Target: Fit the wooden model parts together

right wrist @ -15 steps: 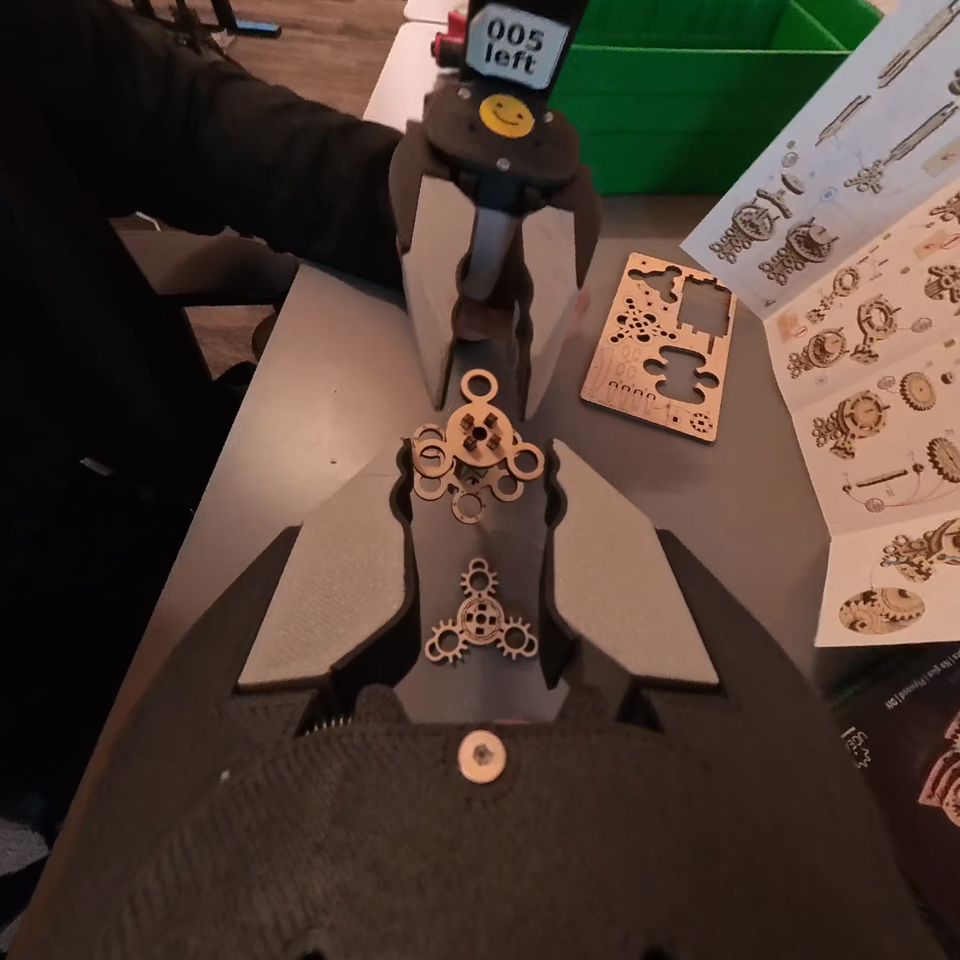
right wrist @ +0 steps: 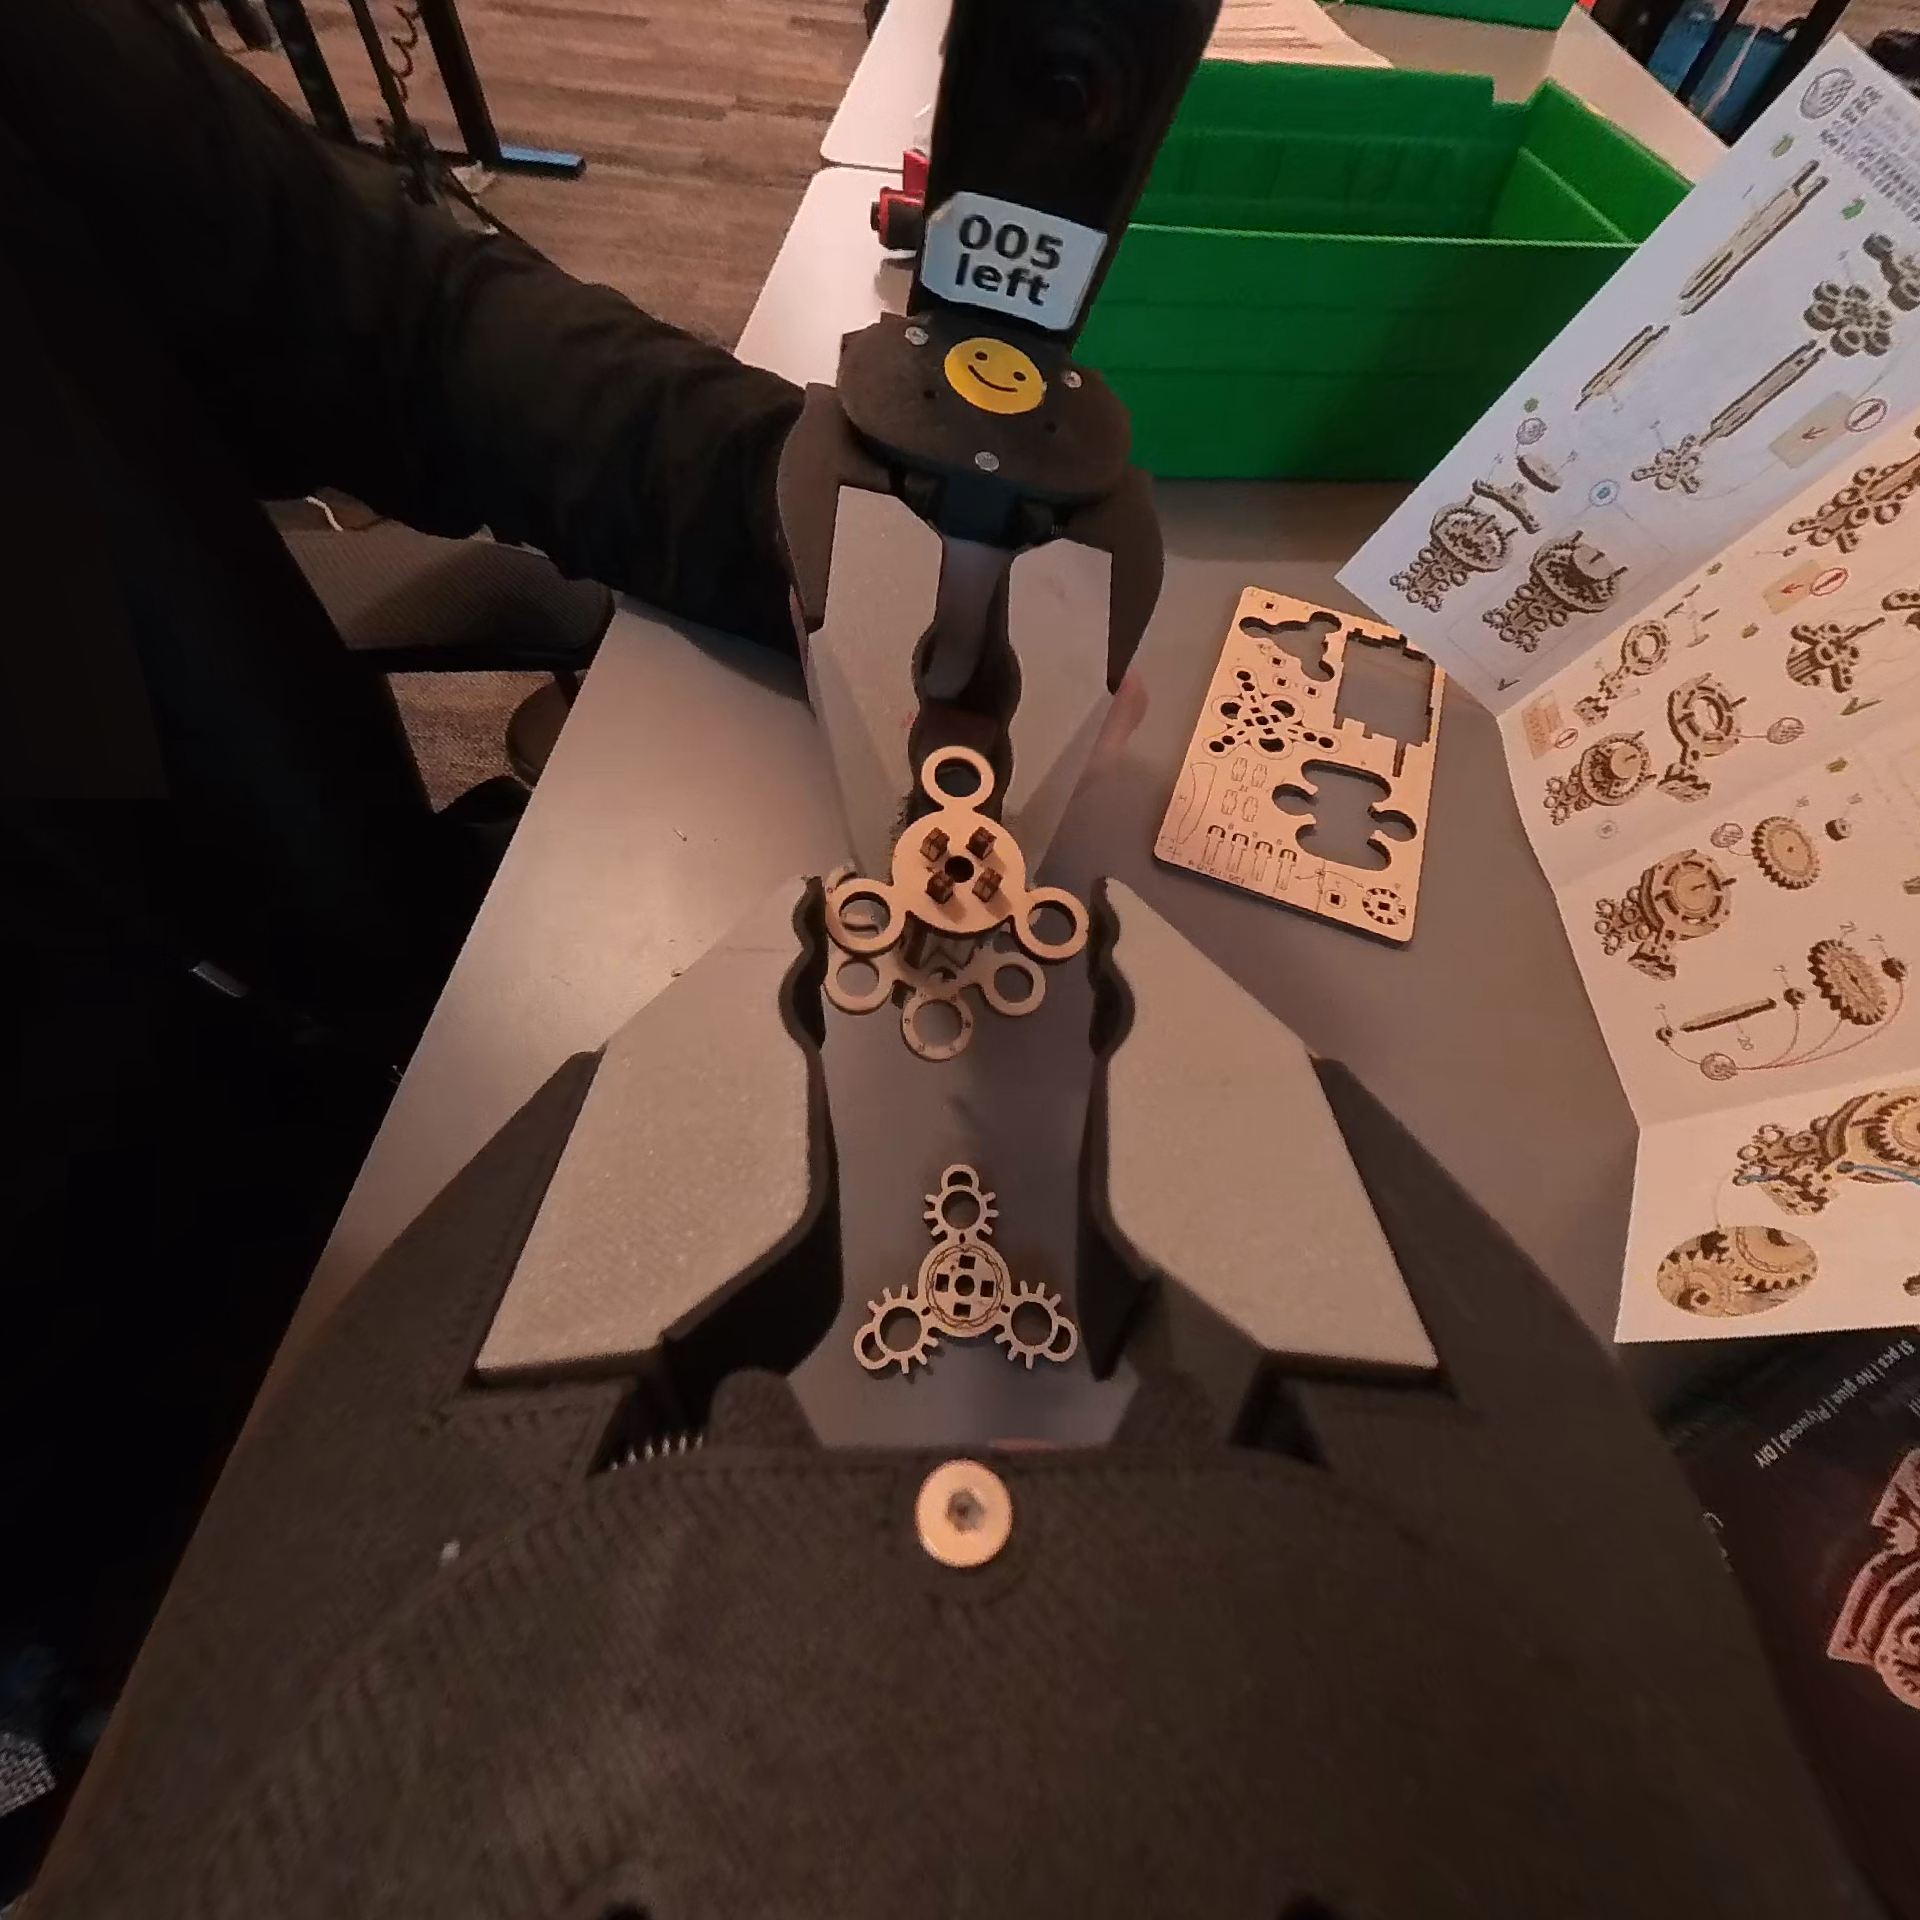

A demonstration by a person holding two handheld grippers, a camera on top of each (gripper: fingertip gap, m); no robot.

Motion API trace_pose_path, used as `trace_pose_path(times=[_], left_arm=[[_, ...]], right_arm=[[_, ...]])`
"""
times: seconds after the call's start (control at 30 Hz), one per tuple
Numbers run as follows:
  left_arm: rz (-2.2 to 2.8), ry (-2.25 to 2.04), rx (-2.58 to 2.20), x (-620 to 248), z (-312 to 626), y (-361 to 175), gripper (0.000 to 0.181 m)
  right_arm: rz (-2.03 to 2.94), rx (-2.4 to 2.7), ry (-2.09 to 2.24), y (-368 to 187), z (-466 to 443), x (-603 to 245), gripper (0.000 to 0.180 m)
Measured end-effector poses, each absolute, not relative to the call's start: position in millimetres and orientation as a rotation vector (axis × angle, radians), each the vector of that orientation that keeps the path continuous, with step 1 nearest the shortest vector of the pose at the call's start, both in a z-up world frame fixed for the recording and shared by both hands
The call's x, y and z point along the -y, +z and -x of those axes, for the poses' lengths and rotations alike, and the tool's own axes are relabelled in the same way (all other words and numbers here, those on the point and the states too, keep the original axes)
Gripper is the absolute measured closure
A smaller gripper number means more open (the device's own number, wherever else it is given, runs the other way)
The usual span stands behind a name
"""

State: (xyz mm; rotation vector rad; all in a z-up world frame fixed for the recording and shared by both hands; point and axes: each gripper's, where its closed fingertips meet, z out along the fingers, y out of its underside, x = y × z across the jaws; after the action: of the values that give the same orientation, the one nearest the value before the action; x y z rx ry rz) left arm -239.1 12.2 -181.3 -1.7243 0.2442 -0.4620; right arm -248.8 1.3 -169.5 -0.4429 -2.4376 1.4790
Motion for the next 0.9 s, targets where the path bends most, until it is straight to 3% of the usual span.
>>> trace_pose_path(times=[0.53,0.73,0.9], left_arm=[[1.702,-0.359,-0.274,-11,248,-179,0.169],[1.733,-0.275,-0.313,-4,259,-185,0.169],[1.726,-0.289,-0.306,-3,262,-184,0.169]], right_arm=[[0.471,2.445,1.42,-172,247,-21,0.13],[0.571,2.652,1.107,-227,235,-59,0.125],[0.532,2.708,0.942,-247,232,-65,0.137]])
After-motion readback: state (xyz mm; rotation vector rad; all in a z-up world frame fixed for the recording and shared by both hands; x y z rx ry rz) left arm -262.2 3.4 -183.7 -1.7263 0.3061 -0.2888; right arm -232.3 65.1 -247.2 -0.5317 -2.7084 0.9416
